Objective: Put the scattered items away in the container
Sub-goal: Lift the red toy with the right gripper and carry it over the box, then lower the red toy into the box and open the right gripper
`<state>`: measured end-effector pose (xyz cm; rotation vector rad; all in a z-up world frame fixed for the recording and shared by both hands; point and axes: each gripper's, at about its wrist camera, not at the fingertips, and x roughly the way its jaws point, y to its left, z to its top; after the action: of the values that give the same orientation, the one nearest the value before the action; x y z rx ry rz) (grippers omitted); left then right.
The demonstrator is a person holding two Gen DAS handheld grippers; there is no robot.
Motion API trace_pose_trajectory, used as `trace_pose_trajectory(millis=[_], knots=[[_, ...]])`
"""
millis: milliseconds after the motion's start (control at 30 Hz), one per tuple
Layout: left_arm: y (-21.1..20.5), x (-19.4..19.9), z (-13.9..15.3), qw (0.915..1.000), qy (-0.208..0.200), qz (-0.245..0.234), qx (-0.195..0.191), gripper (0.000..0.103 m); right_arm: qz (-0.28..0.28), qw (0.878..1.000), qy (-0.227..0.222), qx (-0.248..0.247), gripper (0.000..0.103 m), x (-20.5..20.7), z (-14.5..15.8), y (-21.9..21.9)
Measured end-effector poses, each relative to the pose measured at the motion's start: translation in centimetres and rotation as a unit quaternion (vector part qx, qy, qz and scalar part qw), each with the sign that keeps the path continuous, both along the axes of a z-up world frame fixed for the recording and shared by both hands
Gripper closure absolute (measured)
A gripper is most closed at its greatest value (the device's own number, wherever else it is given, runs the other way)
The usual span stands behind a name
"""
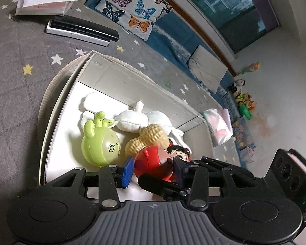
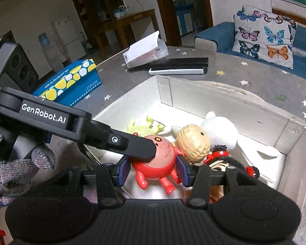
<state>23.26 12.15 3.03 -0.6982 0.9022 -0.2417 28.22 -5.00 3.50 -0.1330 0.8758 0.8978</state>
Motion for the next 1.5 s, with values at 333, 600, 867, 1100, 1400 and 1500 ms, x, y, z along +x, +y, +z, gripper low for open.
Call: trace_pose_trajectory(millis=[333, 600, 867, 1100, 1400, 1500], knots=[[-1.2, 0.6, -0.1, 0.9983, 0.015, -0.019, 0.054, 0.059, 0.024, 0.999, 0.018, -0.038, 0.054, 0.4, -0.7, 0.9], [-1.8, 0.9, -0.4, 0.9959, 0.021, -0.024, 0.085, 0.059, 0.029, 0.998, 0.043, -0.043, 0.054, 1.2, -1.3, 1.3], [-1.9, 0.8, -0.5, 0.9947, 0.016, -0.023, 0.099, 0.059, 0.023, 0.998, 0.045, -0.038, 0.054, 1.0, -1.4, 1.2], [-1.7, 0.2, -0.1, 0.9941, 0.008, -0.015, 0.107, 0.059, 0.007, 0.999, 0.044, -0.022, 0.052, 0.7, -1.1, 0.2], [-2.1, -1.4, 1.4, 0.992, -0.02, -0.008, 0.125, 0.059, -0.011, 1.0, 0.02, 0.008, 0.044, -0.9, 0.5, -1.3], [-2.3, -2.3, 2.1, 0.99, -0.034, -0.005, 0.136, 0.059, -0.014, 1.0, 0.003, 0.016, 0.044, -1.9, 1.2, -1.6]])
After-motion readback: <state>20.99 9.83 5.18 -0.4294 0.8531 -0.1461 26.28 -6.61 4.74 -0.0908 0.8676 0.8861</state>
